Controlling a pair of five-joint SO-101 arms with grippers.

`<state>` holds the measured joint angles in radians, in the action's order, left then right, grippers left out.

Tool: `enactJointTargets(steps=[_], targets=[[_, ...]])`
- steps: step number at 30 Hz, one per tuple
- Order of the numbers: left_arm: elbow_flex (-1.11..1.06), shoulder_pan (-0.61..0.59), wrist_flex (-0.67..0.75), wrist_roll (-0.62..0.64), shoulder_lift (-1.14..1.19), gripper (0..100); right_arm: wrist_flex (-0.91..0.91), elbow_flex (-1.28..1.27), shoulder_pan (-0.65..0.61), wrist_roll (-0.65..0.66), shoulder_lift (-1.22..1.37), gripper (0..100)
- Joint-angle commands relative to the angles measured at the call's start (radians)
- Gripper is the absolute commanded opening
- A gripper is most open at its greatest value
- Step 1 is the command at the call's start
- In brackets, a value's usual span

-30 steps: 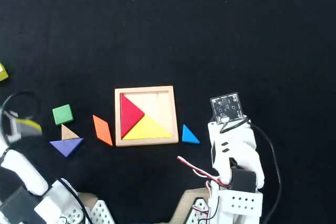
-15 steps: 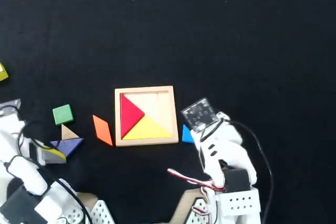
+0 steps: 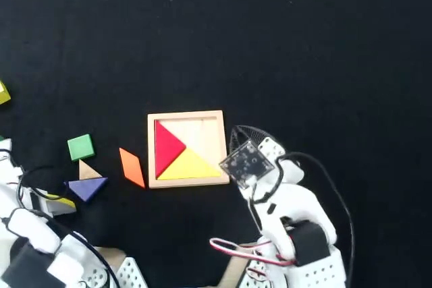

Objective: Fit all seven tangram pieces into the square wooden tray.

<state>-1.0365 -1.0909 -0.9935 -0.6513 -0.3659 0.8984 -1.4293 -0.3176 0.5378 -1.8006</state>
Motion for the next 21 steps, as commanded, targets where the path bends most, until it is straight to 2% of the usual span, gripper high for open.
enactJointTargets(steps=[1,4,11,15,19,21], targets=[[-0.016,-0.013,0.017,-0.005,-0.114,35,0.043,0.140,-0.052,-0.002,-0.033,1.2],[-0.074,-0.007,0.017,0.006,-0.273,35,0.048,0.237,-0.071,-0.057,0.079,1.2],[-0.357,0.044,0.138,0.193,-0.778,35,0.051,0.512,-0.157,-0.186,0.496,1.2],[-0.519,0.090,0.144,0.250,-1.037,35,0.052,0.650,-0.213,-0.261,0.711,1.2],[-0.665,0.071,0.144,0.292,-1.275,35,0.054,0.746,-0.273,-0.273,0.888,1.2],[-0.668,0.031,0.107,0.325,-1.364,35,0.072,0.797,-0.302,-0.273,0.967,1.2]])
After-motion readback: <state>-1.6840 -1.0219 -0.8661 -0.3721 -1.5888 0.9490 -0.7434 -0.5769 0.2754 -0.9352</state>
